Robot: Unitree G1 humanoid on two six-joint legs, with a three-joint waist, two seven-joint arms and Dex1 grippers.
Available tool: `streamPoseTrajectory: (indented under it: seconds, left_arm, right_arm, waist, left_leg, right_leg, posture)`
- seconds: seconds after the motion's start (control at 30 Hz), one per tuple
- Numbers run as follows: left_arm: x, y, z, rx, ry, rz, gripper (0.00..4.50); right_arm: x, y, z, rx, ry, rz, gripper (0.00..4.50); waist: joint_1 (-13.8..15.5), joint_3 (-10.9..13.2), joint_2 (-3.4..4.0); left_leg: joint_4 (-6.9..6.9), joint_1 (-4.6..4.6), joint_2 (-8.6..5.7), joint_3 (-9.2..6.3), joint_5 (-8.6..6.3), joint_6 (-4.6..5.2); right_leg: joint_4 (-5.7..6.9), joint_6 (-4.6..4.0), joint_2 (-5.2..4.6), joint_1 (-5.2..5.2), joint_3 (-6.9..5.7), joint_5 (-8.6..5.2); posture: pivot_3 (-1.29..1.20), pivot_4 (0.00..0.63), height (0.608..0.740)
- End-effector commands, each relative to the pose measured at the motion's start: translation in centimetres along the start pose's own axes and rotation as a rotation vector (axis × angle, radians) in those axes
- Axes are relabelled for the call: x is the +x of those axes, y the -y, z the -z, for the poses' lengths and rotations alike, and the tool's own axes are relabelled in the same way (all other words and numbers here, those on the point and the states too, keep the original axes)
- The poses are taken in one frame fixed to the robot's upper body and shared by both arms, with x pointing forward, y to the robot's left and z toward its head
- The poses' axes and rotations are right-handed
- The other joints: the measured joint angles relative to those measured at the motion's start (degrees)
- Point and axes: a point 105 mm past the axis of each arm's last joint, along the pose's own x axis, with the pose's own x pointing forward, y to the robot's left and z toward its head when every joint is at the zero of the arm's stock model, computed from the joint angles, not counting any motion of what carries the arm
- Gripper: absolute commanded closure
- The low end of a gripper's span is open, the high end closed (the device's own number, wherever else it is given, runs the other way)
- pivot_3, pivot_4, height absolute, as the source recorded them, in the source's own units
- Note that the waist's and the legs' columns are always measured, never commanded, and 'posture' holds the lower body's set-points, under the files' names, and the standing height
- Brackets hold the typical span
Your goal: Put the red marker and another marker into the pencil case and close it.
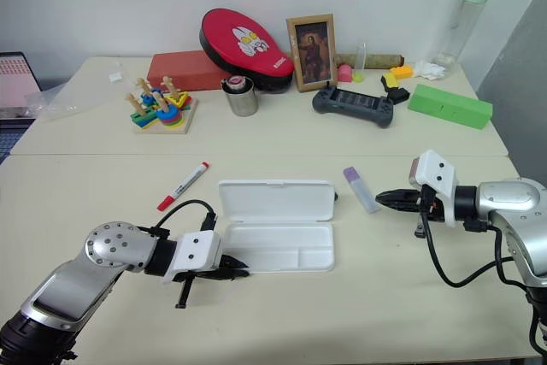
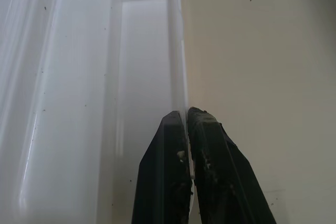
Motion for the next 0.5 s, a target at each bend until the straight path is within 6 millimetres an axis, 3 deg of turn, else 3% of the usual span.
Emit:
streamPoseTrajectory:
  seconds: [0.03,0.17,0.2,0.27,0.5]
  left_arm:
    - [0.18,-0.25,-0.80,0.046,0.019,-0.017,4.49]
    - [0.29,-0.71,-1.11,0.073,0.041,-0.047,4.49]
    - [0.30,-0.90,-1.26,0.081,0.052,-0.060,4.05]
    - [0.36,-0.87,-1.27,0.071,0.056,-0.056,3.90]
    - [0.28,-0.54,-1.20,0.049,0.053,-0.031,2.44]
  right_arm:
    - [-0.41,0.29,-1.12,-0.051,0.019,0.011,4.50]
    - [-0.38,0.28,-1.15,-0.051,0.020,0.009,4.50]
    - [-0.38,0.27,-1.14,-0.051,0.019,0.009,4.50]
    - [-0.38,0.26,-1.14,-0.049,0.019,0.008,4.50]
    - [-0.40,0.23,-1.10,-0.047,0.018,0.009,4.50]
  waist:
    - [0.00,0.00,0.00]
    - [0.02,0.00,0.00]
    - [0.00,0.00,0.00]
    - [0.00,0.00,0.00]
    - [0.00,0.00,0.00]
  left_leg:
    - [0.00,0.00,0.00,0.00,0.00,0.00]
    - [0.00,0.00,0.00,0.00,0.00,0.00]
    - [0.00,0.00,0.00,0.00,0.00,0.00]
    - [0.00,0.01,0.00,0.00,0.00,0.00]
    - [0.00,0.01,0.00,0.00,0.00,0.00]
  right_leg:
    - [0.00,0.00,0.00,0.00,0.00,0.00]
    - [0.00,0.00,0.00,0.00,0.00,0.00]
    - [0.00,0.00,0.00,0.00,0.00,0.00]
    - [0.00,0.00,0.00,0.00,0.00,0.00]
    - [0.00,0.00,0.00,0.00,0.00,0.00]
  posture:
    - [0.00,0.150,0.740]
    - [0.00,0.150,0.740]
    - [0.00,0.150,0.740]
    - [0.00,0.150,0.740]
    - [0.00,0.150,0.740]
